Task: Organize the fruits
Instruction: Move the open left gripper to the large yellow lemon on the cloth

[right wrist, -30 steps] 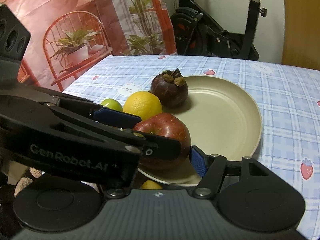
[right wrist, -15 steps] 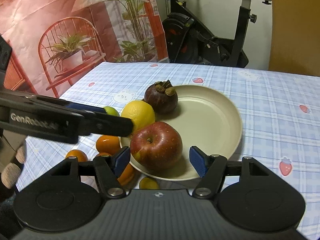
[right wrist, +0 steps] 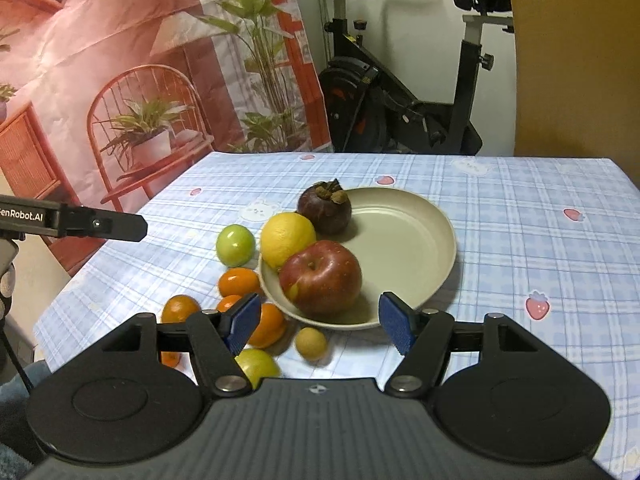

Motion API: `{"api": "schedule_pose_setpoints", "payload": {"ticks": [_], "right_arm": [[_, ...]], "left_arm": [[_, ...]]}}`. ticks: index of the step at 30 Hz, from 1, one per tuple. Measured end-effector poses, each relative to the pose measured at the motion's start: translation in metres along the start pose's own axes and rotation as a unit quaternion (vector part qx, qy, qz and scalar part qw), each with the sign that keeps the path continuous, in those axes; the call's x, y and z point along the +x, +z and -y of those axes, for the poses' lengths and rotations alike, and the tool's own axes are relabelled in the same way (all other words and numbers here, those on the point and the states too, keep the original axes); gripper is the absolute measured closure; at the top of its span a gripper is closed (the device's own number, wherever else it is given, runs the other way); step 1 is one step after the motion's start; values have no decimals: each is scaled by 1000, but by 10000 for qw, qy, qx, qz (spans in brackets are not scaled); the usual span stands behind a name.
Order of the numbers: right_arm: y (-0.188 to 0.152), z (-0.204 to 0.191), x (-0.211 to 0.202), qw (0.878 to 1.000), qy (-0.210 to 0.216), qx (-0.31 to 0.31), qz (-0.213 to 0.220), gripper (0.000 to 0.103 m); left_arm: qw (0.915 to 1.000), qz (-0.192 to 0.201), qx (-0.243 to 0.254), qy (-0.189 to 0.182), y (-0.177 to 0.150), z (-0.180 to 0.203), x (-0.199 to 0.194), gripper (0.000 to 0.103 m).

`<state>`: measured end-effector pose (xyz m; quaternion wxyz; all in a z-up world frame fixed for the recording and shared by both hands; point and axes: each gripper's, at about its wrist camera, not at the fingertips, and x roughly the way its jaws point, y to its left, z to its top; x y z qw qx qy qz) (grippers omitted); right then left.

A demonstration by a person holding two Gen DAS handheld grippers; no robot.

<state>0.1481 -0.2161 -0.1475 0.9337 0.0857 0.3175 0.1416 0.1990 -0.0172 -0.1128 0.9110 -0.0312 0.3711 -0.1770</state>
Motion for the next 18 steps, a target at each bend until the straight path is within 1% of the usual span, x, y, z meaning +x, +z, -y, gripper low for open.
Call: {"api": "schedule_pose_setpoints", "payload": {"ticks": [3,8,10,13,16,18], "right_arm": [[-4,-11,-3,9999,85,-96,14,34],[-12,-36,2,9988,399,-277,-77,34],[-17,-51,7,9974,565,-402,-177,35],[-25,-73,19,9938,869,-541,-444,35],[-32,-92,31,9891,1144,-609,-696,35],[-36,-101,38,9866,1245,-659,-830,35]], "left_arm": [[9998,-57,-182,38,-8,-6,-5,32],[9994,-265,-182,113,-25,-14,-14,32],[9990,-340,-263,126,-34,-22,-17,32],[9979,-463,-430,115,-49,-33,-23,32],[9979,-492,-417,55,-61,-39,-27,32],[9978,-493,-437,0,-65,-43,-26,33]]}}
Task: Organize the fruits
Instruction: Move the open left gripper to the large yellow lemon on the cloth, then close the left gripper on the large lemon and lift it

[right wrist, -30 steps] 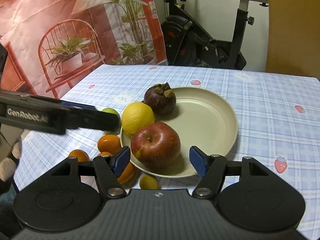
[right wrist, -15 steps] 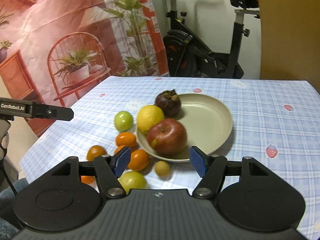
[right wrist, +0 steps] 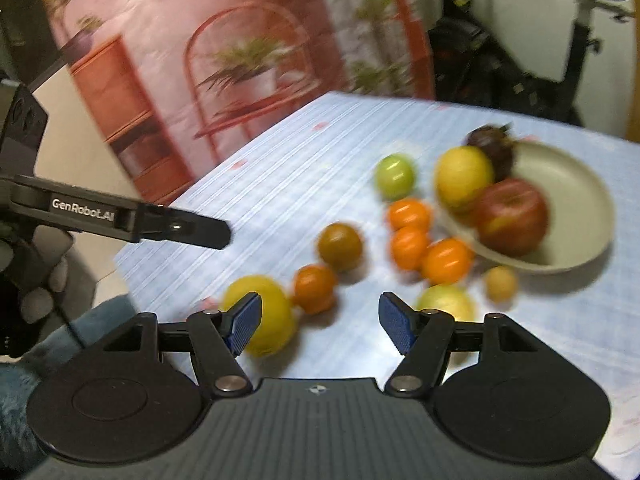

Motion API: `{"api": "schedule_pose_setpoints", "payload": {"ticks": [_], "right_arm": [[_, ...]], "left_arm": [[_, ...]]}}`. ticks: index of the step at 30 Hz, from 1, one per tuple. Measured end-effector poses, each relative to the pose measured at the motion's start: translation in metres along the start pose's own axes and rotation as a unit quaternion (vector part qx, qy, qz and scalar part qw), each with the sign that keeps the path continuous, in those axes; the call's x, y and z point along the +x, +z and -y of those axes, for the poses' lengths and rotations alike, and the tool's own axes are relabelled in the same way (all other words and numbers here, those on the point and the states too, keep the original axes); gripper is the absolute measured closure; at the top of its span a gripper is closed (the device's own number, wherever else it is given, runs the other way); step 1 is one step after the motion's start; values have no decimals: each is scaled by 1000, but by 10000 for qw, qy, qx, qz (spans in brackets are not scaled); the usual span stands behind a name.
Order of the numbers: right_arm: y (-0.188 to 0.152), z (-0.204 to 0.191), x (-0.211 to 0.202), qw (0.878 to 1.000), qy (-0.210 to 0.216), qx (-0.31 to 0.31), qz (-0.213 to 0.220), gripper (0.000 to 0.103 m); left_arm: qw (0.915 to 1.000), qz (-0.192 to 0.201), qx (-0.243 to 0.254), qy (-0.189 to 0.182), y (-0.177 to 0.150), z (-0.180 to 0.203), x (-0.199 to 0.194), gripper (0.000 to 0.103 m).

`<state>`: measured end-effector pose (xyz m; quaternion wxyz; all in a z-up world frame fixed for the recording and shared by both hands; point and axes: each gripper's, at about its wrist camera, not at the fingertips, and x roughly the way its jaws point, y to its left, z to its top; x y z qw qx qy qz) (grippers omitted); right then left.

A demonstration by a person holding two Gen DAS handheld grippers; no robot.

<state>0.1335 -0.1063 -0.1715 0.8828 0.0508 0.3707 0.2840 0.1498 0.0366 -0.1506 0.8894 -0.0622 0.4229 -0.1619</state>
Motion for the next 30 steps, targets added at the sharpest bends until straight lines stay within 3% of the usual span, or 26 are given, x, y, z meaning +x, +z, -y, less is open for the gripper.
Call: {"api": "schedule_pose_setpoints", "payload": {"ticks": [6,15,30], "right_arm": [[-3,-19,22,9990,142,-212,-365,35],[-6,-31,46,9965,25,-399,-729,38],[-9,-25,58,9966,175,-205,-783,40]], "left_arm": [[9997,-49,217,-101,-12,5,7,34],[9984,-244,271,-438,-22,4,22,38],[9953,-562,153,-773,-26,4,44,42]]}}
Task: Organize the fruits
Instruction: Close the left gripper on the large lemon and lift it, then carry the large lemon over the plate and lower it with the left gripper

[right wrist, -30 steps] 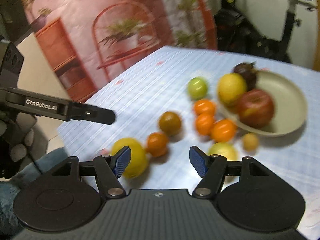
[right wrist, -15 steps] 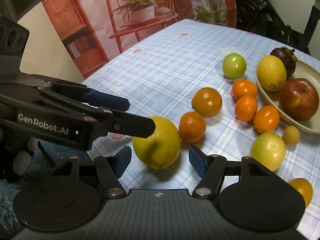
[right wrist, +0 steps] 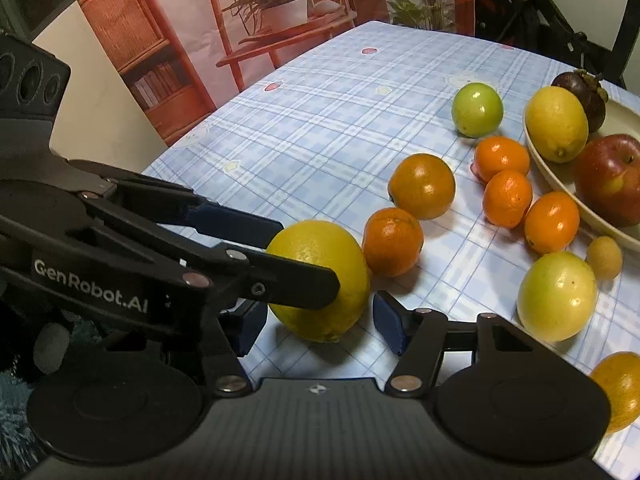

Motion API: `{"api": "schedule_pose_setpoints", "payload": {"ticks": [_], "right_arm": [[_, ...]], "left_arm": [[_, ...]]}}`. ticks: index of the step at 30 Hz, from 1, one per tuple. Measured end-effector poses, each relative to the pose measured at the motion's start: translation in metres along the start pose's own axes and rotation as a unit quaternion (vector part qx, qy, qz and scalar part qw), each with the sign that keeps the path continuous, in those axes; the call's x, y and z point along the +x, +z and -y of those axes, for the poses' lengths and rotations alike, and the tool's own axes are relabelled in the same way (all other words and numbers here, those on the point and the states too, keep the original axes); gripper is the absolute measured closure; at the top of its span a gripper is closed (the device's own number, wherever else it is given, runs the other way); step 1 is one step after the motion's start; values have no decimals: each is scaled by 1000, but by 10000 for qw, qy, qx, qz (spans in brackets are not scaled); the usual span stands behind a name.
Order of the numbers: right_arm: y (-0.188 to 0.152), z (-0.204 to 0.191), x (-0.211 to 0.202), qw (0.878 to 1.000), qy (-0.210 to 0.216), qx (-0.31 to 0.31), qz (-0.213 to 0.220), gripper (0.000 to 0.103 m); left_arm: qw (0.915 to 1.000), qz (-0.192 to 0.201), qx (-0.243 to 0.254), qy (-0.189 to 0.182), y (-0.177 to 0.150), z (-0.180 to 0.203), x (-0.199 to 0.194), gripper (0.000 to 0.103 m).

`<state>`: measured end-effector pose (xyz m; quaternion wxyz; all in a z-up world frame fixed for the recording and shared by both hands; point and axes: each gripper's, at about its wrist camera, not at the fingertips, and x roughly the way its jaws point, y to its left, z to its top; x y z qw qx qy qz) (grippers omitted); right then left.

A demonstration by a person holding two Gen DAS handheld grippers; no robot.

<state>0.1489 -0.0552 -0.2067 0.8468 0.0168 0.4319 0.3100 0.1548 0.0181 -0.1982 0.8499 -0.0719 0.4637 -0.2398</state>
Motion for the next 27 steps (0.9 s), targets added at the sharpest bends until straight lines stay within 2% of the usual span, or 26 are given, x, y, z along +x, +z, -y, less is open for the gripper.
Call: {"api": "schedule_pose_setpoints", "payload": {"ticks": [3,8,13,19,27], "right_arm": [[-1,-1,-1,10000,12,8,29,44],[-6,2,-9,9999,-24,106,124,45],[-7,11,-33,9984,-48,285,481,45],[0,29,-65,9936,-168,489,1008,45],[14,68,-111,9852,-419,645,1532,45]], "left_arm": [[10000,2,26,25,1,2,0,42],[9998,31,174,13,3,16,-1,42],[9986,254,467,-25,15,38,-8,43],[9964,482,685,-158,45,65,-8,43],[9880,786,1316,-175,81,121,7,43]]}}
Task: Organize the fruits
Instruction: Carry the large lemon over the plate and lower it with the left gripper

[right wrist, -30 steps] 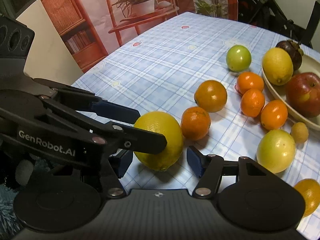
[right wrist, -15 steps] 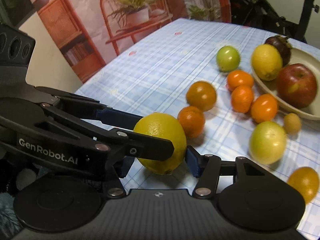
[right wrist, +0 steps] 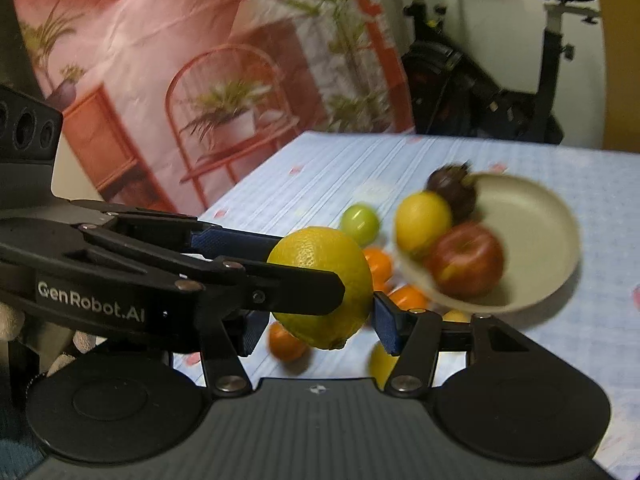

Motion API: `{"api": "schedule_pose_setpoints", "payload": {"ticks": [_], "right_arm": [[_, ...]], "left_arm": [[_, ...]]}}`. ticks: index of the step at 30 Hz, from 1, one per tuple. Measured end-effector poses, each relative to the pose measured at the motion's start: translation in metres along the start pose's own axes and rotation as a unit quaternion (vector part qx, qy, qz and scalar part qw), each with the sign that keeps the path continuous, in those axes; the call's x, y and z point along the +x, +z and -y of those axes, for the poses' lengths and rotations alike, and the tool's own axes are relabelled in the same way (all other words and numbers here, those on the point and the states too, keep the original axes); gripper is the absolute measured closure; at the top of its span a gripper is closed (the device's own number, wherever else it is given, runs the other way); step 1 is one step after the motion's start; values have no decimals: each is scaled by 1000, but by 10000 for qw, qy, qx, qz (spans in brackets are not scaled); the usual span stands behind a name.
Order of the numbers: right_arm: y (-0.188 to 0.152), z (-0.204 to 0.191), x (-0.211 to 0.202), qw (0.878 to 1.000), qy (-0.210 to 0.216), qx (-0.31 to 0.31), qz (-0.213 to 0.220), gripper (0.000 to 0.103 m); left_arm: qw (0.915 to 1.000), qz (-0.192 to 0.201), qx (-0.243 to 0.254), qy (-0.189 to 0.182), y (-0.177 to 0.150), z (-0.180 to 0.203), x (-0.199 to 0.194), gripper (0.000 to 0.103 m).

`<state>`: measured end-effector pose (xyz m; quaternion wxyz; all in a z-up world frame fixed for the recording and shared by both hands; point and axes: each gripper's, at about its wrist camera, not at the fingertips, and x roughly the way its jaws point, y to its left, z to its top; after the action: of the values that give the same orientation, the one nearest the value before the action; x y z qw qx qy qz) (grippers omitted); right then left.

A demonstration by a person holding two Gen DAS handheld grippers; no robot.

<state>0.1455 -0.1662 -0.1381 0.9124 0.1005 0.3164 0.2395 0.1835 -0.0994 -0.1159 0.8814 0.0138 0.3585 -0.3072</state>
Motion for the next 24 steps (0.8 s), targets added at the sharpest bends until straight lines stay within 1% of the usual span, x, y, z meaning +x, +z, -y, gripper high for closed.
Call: {"api": "schedule_pose_setpoints", "payload": {"ticks": [8,11,14,19,24], "right_arm": [[31,43,-16,9991,-285,59,302,45],[43,60,-12,9988,-365,121,301,45],[53,79,-5,9986,-407,202,288,45],[65,109,17,9985,-442,275,177,45],[74,132,45,9987,-403,309,21,45]], "left_arm": [[9995,66,223,-232,53,20,39,45],[9988,33,327,-363,71,23,59,45],[9986,-62,398,-354,85,24,80,44],[9987,-288,284,-320,102,7,123,44],[9984,-484,113,-276,111,-17,155,44]]}}
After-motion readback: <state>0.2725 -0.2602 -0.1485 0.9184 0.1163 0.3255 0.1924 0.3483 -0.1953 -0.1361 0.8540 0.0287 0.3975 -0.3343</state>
